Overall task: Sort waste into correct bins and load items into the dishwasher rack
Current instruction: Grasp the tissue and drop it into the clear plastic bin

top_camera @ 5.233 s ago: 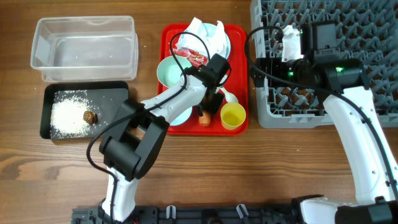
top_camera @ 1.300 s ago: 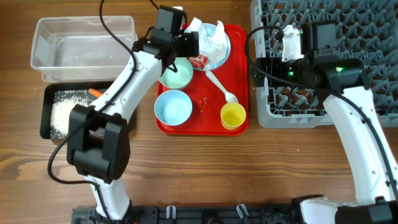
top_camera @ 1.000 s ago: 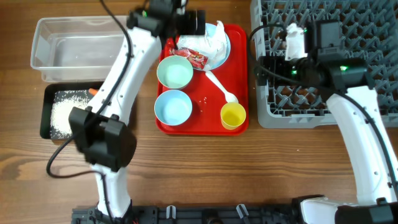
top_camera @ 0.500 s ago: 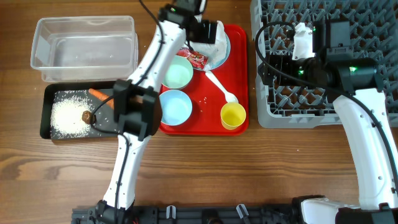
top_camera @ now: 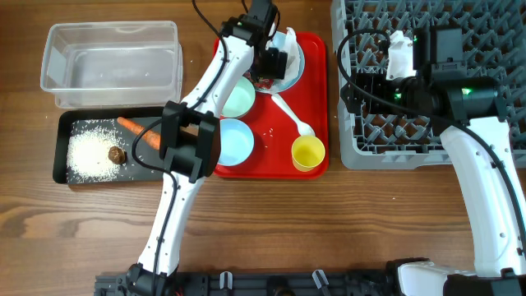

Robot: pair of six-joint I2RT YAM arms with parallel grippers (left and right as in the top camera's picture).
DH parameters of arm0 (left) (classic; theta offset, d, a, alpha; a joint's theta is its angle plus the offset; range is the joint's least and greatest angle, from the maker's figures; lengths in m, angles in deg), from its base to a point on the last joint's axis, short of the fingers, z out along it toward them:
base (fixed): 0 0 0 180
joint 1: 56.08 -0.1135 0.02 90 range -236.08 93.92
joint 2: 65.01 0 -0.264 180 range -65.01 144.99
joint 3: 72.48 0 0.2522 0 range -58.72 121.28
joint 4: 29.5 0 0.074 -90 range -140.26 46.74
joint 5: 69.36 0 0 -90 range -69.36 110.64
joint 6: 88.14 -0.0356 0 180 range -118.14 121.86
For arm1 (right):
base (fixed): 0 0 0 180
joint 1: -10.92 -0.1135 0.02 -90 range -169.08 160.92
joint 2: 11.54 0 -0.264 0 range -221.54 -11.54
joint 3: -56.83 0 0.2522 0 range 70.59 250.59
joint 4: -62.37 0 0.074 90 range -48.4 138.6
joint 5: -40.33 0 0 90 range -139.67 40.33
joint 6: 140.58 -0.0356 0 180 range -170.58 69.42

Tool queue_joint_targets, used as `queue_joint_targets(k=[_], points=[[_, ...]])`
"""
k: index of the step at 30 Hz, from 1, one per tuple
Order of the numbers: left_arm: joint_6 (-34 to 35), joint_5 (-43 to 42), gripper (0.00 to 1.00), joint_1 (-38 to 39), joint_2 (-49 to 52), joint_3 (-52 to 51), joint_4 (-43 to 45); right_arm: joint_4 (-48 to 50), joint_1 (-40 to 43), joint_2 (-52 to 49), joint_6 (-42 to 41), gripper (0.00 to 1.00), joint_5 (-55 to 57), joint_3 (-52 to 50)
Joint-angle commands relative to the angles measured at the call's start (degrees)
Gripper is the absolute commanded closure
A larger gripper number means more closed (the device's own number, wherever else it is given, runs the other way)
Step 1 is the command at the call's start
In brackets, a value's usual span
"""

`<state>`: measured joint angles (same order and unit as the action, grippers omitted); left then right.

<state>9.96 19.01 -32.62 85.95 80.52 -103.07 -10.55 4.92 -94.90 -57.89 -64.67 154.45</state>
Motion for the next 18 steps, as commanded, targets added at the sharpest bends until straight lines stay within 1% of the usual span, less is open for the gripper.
queue_joint_targets(k=[1, 2, 4, 6, 8, 9, 15, 18], points=[[-1.92, -0.92, 0.15, 0.07, 2.23, -0.33, -0.44, 0.0, 0.09, 1.05, -0.35, 0.0, -1.07, 1.16], [-1.92, -0.92, 0.24, 0.07, 2.47, -0.5, -0.33, -0.02, 0.09, 1.07, -0.35, 0.0, -1.07, 1.16], [-1.92, -0.9, 0.53, 0.07, 2.73, -0.5, -0.33, -0.04, 0.09, 1.05, -0.37, 0.0, -1.07, 1.16], [-1.9, -0.92, 0.78, 0.07, 2.82, -0.5, -0.24, 0.02, 0.09, 0.96, -0.35, 0.0, -1.05, 1.16], [-1.88, -0.92, 0.94, 0.07, 2.82, -0.5, 0.02, 0.02, 0.09, 0.96, -0.33, 0.0, -1.05, 1.16], [-1.88, -0.92, 0.96, 0.07, 2.82, -0.48, 0.22, -0.02, 0.09, 0.96, -0.33, 0.0, -1.05, 1.16], [-1.2, -0.92, 0.96, 0.04, 1.42, -0.35, 0.57, 0.07, 0.09, 0.94, -0.35, 0.0, -1.07, 1.16], [0.09, -0.92, 0.96, -0.07, -1.51, -0.35, 0.48, 0.24, 0.09, 0.94, -0.33, 0.0, -1.05, 1.16]])
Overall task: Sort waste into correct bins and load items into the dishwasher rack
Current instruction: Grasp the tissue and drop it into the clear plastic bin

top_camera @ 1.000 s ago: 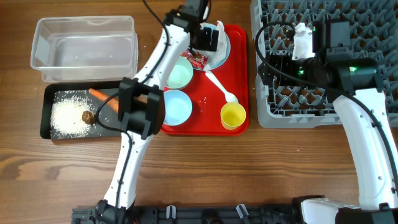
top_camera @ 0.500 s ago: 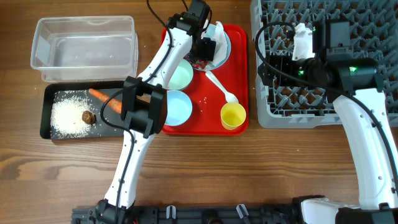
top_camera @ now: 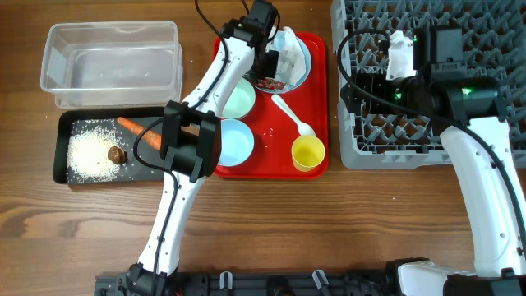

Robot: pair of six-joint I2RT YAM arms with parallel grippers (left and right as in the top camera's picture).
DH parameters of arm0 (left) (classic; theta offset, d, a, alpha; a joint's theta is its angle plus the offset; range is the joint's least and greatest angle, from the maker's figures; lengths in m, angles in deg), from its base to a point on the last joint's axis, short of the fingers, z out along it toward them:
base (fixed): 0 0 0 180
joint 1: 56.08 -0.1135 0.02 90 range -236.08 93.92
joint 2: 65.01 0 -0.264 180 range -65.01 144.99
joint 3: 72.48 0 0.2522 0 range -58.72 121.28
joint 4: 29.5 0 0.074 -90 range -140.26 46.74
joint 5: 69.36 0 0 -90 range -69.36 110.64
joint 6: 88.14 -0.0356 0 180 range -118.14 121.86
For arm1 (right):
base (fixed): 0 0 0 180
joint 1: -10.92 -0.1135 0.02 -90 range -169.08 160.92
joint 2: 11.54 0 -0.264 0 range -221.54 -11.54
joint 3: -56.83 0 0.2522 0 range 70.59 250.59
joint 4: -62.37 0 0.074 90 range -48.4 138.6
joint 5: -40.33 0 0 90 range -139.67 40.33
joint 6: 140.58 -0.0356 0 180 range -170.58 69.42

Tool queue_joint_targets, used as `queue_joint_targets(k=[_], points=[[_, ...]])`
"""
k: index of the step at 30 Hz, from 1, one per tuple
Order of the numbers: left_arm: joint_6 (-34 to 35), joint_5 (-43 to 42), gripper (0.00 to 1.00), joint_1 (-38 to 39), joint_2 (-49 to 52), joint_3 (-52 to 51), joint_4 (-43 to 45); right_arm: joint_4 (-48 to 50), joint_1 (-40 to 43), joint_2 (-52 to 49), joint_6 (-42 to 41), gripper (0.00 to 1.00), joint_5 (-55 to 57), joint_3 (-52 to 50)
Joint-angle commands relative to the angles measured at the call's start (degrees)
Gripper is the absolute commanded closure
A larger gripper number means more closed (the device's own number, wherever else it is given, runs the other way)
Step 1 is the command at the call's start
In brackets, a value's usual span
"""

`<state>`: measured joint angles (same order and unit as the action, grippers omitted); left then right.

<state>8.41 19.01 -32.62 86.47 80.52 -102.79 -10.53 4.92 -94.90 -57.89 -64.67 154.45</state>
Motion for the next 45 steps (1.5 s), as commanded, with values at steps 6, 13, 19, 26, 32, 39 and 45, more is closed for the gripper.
queue_joint_targets(k=[6, 13, 19, 26, 32, 39, 45], points=[[3.54, -0.92, 0.96, -0.66, -10.84, 0.31, -0.37, 0.13, 0.09, 0.94, -0.35, 0.0, -1.07, 1.16], [3.96, -0.9, 0.96, -2.05, -17.22, 0.31, -0.52, 0.13, 0.09, 0.94, -0.35, 0.0, -1.07, 1.16], [4.22, -0.9, 0.96, -5.14, -20.92, 0.33, -1.18, 0.13, 0.07, 0.94, -0.31, 0.0, -1.07, 1.16], [5.49, 1.29, 0.96, -12.11, -24.0, 0.33, -5.22, 0.2, 0.09, 0.46, -0.33, 0.0, -1.07, 1.16], [8.11, 4.76, 0.96, -21.62, -24.24, 0.31, -11.17, 0.33, 0.09, 0.31, -0.35, 0.0, -1.07, 1.16], [8.96, 4.72, 0.96, -30.69, -24.13, 0.0, -16.41, 1.64, 0.07, 0.31, -0.39, 0.0, -1.09, 1.16], [8.94, 4.72, 0.96, -34.58, -24.06, -5.11, -18.91, 2.1, 0.07, 0.31, -0.39, 0.0, -1.09, 1.16]])
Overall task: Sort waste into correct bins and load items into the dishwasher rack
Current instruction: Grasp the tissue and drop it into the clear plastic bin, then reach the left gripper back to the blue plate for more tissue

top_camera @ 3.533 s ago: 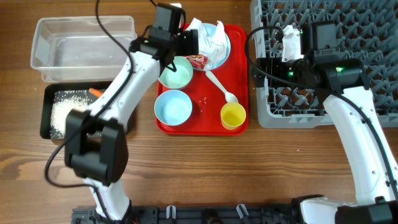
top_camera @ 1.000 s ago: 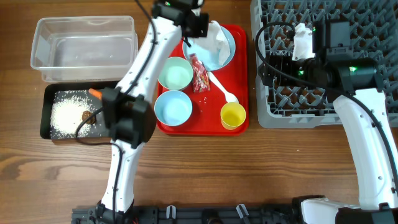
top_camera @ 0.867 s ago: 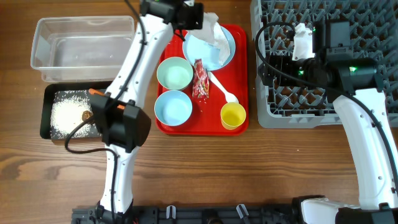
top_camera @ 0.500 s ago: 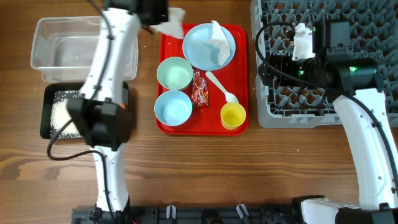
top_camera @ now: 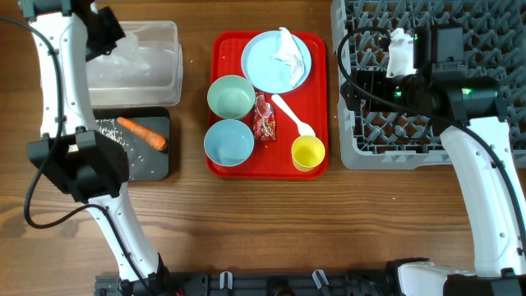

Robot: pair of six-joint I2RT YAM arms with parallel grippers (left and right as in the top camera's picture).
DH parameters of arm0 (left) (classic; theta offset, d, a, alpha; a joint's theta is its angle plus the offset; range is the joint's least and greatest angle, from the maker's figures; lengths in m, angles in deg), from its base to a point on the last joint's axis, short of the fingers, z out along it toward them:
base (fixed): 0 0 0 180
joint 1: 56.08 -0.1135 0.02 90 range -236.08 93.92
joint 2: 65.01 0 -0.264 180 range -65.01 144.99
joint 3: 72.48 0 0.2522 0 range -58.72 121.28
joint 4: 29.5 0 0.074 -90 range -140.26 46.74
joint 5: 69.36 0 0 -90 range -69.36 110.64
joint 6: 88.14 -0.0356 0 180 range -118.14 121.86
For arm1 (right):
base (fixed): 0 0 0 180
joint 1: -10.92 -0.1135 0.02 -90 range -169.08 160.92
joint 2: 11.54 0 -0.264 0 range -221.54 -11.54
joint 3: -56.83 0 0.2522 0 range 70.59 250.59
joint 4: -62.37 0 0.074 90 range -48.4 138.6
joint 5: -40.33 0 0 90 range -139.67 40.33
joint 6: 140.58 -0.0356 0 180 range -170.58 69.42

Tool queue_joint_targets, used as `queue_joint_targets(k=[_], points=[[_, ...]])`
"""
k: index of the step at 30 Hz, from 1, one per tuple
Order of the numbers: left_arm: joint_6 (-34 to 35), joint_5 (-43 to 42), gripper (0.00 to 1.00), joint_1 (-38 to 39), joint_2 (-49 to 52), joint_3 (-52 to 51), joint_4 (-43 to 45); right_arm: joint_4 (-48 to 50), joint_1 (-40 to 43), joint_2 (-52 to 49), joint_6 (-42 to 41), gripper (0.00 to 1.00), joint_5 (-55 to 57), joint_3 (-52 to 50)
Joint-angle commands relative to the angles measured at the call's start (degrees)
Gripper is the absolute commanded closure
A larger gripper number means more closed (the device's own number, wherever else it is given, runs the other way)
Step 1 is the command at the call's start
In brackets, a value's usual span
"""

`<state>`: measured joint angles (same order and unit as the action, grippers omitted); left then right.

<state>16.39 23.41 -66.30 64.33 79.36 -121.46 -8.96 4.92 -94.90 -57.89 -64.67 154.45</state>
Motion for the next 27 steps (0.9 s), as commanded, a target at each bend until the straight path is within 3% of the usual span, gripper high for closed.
queue_joint_targets(k=[1, 3, 6, 7, 17, 27], points=[[0.96, 0.33, 0.96, -0.98, -1.92, -4.96, -0.11, 0.52, 0.07, 0.31, -0.39, 0.0, -1.09, 1.16], [0.96, 0.35, 0.71, -1.07, -1.92, -6.29, 0.13, 0.55, 0.09, 0.31, -0.37, 0.0, -1.09, 1.16], [0.94, 0.33, 0.05, -1.05, -1.92, -6.88, 0.37, 0.76, 0.09, 0.31, -0.39, 0.0, -1.09, 1.16], [0.94, 0.33, 0.01, -1.05, -1.92, -6.88, 0.61, 0.92, 0.07, 0.31, -0.39, 0.0, -1.09, 1.16], [-2.6, -6.91, 0.0, 3.1, -4.7, -3.87, 5.03, 0.87, 0.09, 0.31, -0.81, 0.0, -1.51, 1.16], [-12.79, -8.48, 0.0, 20.04, -3.48, -3.93, 8.85, 0.96, 0.07, 0.31, -0.79, 0.0, -1.49, 1.16]])
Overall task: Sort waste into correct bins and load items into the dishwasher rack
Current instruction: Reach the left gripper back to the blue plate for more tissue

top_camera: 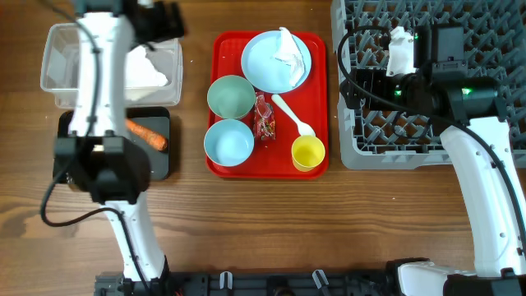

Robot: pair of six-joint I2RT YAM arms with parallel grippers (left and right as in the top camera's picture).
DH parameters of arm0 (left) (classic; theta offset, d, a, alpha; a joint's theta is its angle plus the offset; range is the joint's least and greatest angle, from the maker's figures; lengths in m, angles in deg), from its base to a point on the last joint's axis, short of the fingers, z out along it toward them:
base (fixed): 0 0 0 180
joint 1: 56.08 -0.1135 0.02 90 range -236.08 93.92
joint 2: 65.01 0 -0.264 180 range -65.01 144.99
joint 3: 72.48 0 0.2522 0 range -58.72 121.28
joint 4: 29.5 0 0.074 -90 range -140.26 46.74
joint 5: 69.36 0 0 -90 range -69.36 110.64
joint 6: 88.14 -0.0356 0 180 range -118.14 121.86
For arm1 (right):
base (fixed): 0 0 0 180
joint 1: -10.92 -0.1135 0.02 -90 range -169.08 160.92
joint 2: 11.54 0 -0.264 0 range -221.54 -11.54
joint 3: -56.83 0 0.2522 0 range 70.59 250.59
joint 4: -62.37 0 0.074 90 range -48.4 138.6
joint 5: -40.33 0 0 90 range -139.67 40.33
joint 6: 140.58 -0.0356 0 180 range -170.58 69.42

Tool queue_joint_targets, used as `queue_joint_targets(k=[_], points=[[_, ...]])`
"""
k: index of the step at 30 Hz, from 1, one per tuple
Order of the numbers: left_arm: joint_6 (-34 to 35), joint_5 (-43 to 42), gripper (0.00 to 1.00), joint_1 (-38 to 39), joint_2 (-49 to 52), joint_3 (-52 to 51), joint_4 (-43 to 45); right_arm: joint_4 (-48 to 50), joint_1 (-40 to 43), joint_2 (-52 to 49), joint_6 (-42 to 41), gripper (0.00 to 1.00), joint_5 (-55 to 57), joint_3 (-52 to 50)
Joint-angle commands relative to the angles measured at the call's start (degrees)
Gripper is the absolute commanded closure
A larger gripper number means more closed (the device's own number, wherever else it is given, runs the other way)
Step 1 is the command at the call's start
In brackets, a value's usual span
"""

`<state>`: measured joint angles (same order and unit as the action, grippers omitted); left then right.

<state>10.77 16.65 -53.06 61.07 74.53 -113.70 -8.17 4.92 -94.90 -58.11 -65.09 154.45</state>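
Observation:
The red tray (pixel 319 49) holds a light blue plate (pixel 267 70) with a crumpled white tissue (pixel 286 45) on it. Also on it are a green bowl (pixel 231 97), a blue bowl (pixel 228 141), a red wrapper (pixel 263 115), a white spoon (pixel 292 115) and a yellow cup (pixel 308 152). My left gripper (pixel 164 20) hangs over the back right corner of the clear bin (pixel 57 78), apparently open and empty. A white tissue (pixel 148 72) lies in that bin. My right gripper (pixel 352 89) hovers at the left edge of the grey dishwasher rack (pixel 485 33); its jaws are unclear.
A black tray (pixel 160 168) in front of the clear bin carries a carrot (pixel 146 135); my left arm (pixel 103 156) covers most of it. The rack fills the back right corner.
My left gripper has moved from the clear bin's back left to its back right corner. The white tissue in the bin now shows plainly. The right arm has not moved.
My left gripper was first at the plate on the red tray, with the clear bin empty and the red wrapper by the plate. Later the arm stood over the clear bin, something white lay in it, and the wrapper lay between the bowls and the spoon.

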Motion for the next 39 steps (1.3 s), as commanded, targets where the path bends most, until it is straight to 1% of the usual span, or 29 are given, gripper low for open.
queue_joint_targets(k=[1, 5, 10, 17, 20, 24, 29, 32, 35, 36, 37, 38, 39], points=[[-7.67, -1.66, 0.01, 8.13, 0.31, 0.9, 1.42, 0.13, 0.07, 0.31, -0.57, 0.0, -1.07, 1.16], [-8.07, -1.55, 0.01, 13.7, 2.32, 0.9, 2.89, -0.11, 0.07, 0.09, -0.55, 0.0, -1.07, 1.16], [-8.09, -1.46, 0.02, 18.86, 6.4, 0.9, 8.92, -0.07, 0.09, -0.35, -0.52, 0.0, -1.07, 1.16], [-6.54, -0.26, 0.02, 21.97, 15.61, 0.9, 25.05, -1.36, 0.07, -0.72, -0.17, 0.0, -0.9, 1.16], [-6.56, -0.26, 0.02, 22.8, 18.88, 0.9, 29.46, -1.53, 0.07, -0.79, -0.13, 0.0, -0.85, 1.14], [-6.56, -0.26, 0.02, 24.04, 21.81, 0.9, 31.74, -1.51, 0.09, -0.83, -0.13, 0.0, -0.83, 1.16], [-6.56, -0.24, 0.03, 24.85, 24.63, 0.9, 31.89, -1.57, 0.09, -0.87, -0.15, 0.0, -0.87, 1.16], [-6.56, -0.28, 0.1, 24.9, 25.62, 0.9, 31.12, -1.55, 0.09, -1.09, -0.13, 0.0, -0.85, 1.16], [-6.56, -0.26, 0.27, 24.87, 25.66, 0.9, 30.12, -1.55, 0.09, -1.27, -0.13, 0.0, -0.83, 1.16], [-6.56, -0.26, 0.36, 24.87, 25.66, 0.9, 29.88, -1.57, 0.07, -1.31, -0.15, 0.0, -0.85, 1.16], [-6.56, -0.26, 0.49, 24.87, 25.66, 0.9, 29.64, -1.57, -0.11, -1.31, -0.17, 0.0, -0.9, 1.16], [-6.58, -0.24, 0.57, 24.87, 25.66, 0.9, 29.2, -1.55, -0.15, -1.36, -0.24, 0.0, -0.92, 1.16], [-6.58, -0.24, 0.71, 24.87, 25.66, 0.9, 28.46, -1.55, -0.13, -1.42, -0.24, 0.0, -0.9, 1.16]])
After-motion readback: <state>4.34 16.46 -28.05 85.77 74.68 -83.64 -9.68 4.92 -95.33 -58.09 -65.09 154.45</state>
